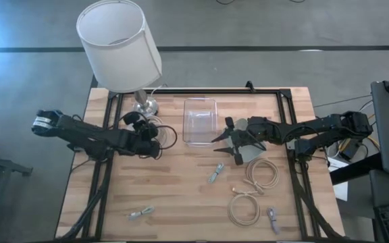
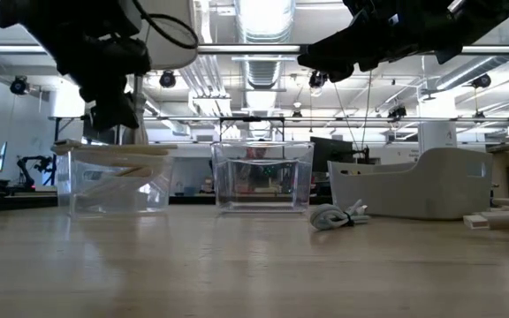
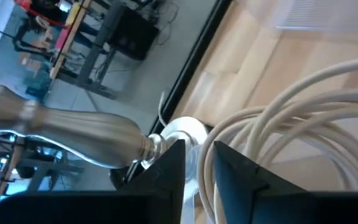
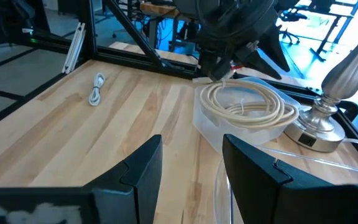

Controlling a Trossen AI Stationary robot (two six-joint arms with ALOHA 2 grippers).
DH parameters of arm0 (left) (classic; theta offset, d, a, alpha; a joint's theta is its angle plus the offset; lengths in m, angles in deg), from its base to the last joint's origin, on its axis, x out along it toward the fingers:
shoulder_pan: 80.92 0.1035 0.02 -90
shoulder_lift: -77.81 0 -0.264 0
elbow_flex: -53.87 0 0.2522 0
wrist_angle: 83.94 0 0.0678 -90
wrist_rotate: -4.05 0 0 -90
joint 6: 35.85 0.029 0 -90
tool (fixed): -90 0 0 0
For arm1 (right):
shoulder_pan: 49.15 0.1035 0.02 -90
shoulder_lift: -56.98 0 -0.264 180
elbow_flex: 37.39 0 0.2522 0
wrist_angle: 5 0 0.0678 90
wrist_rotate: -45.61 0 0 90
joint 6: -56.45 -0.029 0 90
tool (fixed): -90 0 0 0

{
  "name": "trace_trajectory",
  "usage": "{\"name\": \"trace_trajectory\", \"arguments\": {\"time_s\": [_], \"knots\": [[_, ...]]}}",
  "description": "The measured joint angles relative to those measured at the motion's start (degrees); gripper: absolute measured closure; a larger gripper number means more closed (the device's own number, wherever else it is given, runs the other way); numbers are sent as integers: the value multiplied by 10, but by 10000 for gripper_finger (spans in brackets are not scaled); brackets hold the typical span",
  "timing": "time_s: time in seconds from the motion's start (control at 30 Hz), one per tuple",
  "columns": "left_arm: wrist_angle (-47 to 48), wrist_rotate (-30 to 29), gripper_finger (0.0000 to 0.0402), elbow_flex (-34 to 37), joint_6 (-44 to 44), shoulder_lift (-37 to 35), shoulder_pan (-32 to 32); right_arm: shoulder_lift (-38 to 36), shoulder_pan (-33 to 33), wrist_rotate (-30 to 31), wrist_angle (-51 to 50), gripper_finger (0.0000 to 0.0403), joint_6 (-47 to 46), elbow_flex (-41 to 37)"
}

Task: Pick & Place USB Port
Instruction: Put the brown HDMI cable into the white bin

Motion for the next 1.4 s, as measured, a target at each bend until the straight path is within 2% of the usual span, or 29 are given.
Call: {"name": "trace_trajectory", "arguments": {"time_s": [0.17, 0.37, 0.43, 0.6, 0.73, 0.9, 1.17, 1.4], "knots": [[1, 66, 291, -45, -3, 0, 0, 0, 0, 0, 0, 236, -2, 0], [-1, 256, 272, -117, -20, 0, -1, 0, 0, 0, 0, 236, -2, 0], [-1, 288, 267, -121, -44, 0, -1, 0, 0, 0, 0, 236, -2, 0], [-8, 297, 259, -104, -126, 16, -1, 0, 0, 0, 0, 236, -9, 0], [-48, 300, 258, -92, -238, 36, 0, 0, 0, 0, 0, 236, -18, 0], [-115, 314, 258, -78, -259, 53, 2, 0, 0, 0, 0, 236, -16, 0], [-118, 314, 259, -67, -302, 80, 23, 0, 0, 0, 0, 236, -12, 0], [-123, 309, 259, -67, -304, 100, 28, 0, 0, 0, -1, 236, -11, 0]]}}
